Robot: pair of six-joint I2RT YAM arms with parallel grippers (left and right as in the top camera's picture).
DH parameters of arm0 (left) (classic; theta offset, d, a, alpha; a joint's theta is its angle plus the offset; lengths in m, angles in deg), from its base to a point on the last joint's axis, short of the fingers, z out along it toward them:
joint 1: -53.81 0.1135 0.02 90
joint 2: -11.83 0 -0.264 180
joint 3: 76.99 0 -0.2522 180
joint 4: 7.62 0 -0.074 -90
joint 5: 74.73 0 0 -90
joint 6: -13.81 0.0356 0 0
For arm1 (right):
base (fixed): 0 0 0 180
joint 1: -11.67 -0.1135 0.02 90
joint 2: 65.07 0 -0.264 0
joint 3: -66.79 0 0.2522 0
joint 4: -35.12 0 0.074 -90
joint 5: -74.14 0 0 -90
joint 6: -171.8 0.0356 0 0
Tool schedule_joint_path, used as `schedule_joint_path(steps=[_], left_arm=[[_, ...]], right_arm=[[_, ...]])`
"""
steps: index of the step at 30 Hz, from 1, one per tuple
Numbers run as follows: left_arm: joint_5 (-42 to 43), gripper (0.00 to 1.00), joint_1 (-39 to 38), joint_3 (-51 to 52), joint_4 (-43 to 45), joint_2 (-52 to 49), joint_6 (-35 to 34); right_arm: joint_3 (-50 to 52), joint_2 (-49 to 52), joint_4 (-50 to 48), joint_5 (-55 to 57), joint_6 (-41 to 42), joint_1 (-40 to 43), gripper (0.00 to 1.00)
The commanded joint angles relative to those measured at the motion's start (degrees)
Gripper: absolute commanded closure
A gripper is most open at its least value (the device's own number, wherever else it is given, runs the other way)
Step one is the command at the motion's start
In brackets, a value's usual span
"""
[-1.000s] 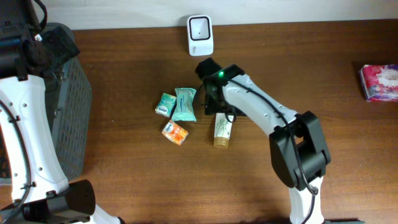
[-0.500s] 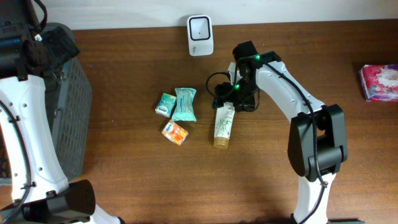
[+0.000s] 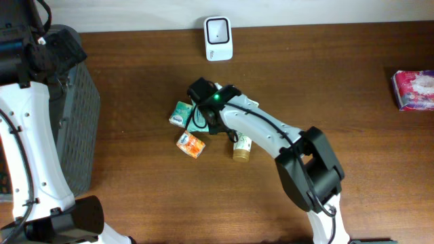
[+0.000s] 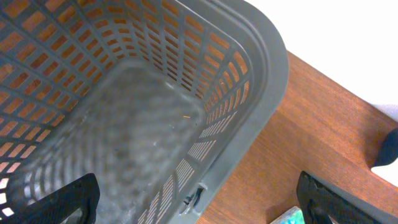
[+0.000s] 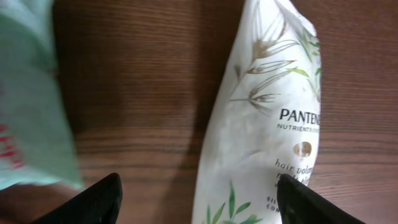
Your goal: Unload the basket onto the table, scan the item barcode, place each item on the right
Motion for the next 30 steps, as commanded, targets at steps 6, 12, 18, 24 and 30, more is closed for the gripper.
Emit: schedule_joint_path(steps=[6, 12, 18, 24, 30], left_arm=[[-0.42, 0.01, 0.20, -0.57, 0.11, 0.92, -0.35], [-0.42, 0.01, 0.20, -0.57, 0.11, 0.92, -0.35], [-0.42, 0.01, 0.20, -0.57, 0.11, 0.92, -0.35], [-0.42, 0.01, 0.20, -0.57, 0.11, 0.92, -0.35], [-0.42, 0.01, 0.20, -0.57, 0.11, 0.92, -0.35]], right_arm=[[-0.22, 4.96, 1.55, 6.25, 2.89, 1.79, 0.31], [-2.38, 6.91, 7.21, 6.38, 2.91, 4.00, 0.28], [-15.98, 6.88, 26.88, 6.03, 8.59, 4.35, 0.20], [-8.04, 6.91, 22.36, 0.15, 12.17, 6.27, 0.21], [0.83, 6.91, 16.46, 0.15, 14.91, 6.32, 0.29]])
